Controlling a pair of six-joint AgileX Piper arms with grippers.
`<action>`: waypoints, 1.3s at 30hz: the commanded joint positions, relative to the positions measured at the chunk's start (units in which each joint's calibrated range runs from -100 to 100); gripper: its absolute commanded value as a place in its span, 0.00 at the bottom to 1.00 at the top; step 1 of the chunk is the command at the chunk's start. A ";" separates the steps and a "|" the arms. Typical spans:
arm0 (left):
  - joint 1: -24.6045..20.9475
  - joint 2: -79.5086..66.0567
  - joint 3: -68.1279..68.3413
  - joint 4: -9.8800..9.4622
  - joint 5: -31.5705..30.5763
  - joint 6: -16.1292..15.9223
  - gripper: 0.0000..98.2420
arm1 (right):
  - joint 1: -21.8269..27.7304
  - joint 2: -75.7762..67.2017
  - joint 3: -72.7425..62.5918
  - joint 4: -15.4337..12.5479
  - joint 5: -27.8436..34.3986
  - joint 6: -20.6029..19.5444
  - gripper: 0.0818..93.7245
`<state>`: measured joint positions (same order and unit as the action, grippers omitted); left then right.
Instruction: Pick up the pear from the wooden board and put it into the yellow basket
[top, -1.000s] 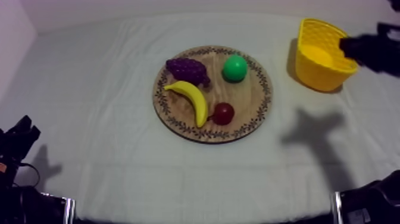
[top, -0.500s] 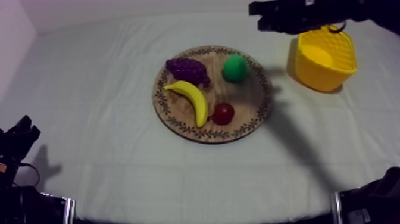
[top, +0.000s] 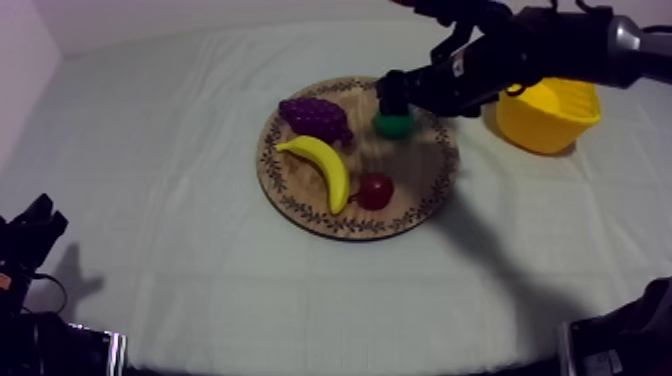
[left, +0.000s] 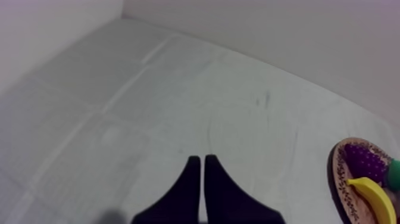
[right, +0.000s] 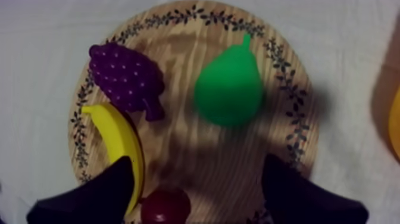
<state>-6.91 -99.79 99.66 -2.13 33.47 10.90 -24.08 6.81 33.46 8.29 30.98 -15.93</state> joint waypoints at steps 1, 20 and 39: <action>-0.01 -0.04 0.00 0.01 0.00 0.01 0.00 | -0.21 0.15 0.42 0.88 -0.21 -0.97 0.92; -0.01 -0.04 0.00 0.01 0.00 0.01 0.00 | 2.95 19.46 -18.48 -2.97 5.78 5.55 0.85; -0.01 -0.04 0.00 0.01 0.00 0.01 0.00 | 2.64 27.89 -25.17 -0.24 8.67 3.83 0.58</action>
<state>-6.91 -99.79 99.66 -2.13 33.47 10.90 -21.50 35.34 7.76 8.13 40.10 -12.28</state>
